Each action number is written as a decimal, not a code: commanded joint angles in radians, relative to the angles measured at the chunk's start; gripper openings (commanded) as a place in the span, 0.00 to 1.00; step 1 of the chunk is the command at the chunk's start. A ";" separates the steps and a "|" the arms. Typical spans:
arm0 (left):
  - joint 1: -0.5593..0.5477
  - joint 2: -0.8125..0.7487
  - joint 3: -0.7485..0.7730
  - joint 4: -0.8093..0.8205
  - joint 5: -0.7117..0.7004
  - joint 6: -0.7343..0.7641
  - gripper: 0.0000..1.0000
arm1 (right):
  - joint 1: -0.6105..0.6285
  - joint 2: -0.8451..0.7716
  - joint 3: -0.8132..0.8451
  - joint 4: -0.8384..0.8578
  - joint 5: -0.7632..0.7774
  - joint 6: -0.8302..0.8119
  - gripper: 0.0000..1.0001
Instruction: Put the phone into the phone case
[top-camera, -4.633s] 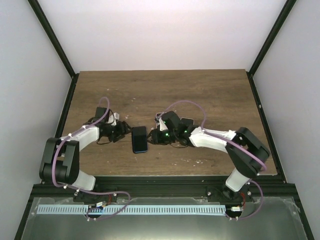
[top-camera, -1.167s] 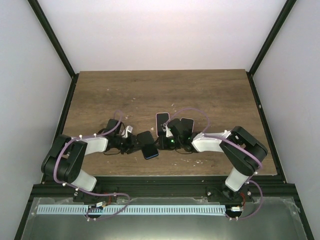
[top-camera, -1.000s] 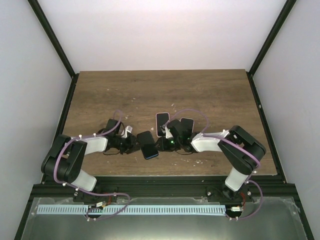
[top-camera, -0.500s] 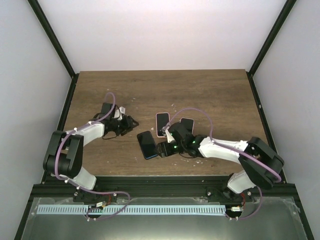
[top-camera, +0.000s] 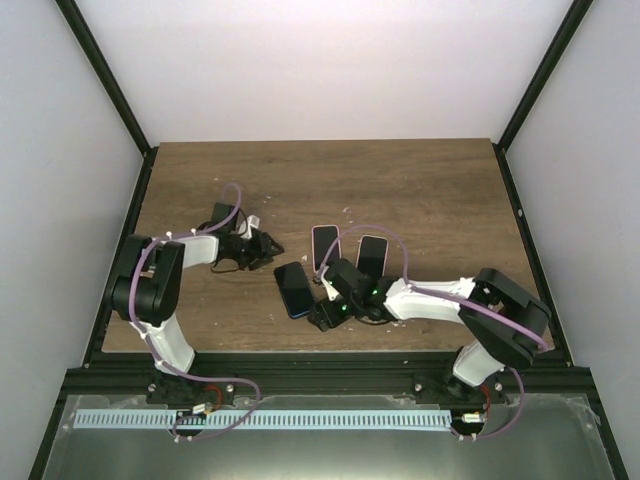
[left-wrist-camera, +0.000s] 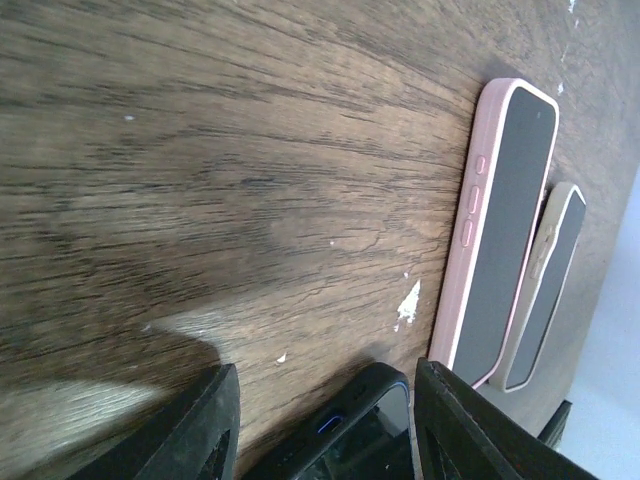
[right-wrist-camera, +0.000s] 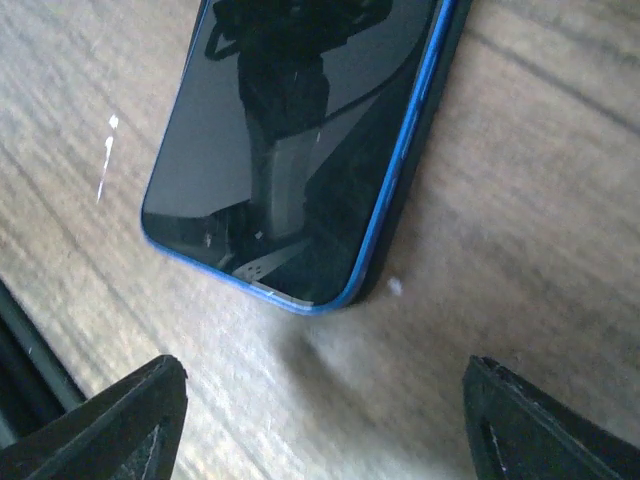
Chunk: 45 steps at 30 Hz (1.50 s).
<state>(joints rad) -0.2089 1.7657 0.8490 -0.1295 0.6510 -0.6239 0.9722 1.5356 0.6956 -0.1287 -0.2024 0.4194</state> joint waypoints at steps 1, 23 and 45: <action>0.002 0.043 0.008 0.019 0.043 0.013 0.50 | 0.008 0.062 0.066 -0.028 0.061 -0.059 0.75; -0.026 0.060 -0.156 0.208 0.192 -0.119 0.45 | 0.008 0.156 0.159 0.026 0.068 -0.056 0.44; -0.048 -0.126 -0.054 0.001 0.075 -0.083 0.50 | -0.001 0.013 0.042 0.035 -0.018 0.131 0.40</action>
<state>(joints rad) -0.2562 1.7180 0.7303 0.0734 0.7647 -0.7860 0.9779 1.6073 0.7589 -0.1188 -0.1871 0.4908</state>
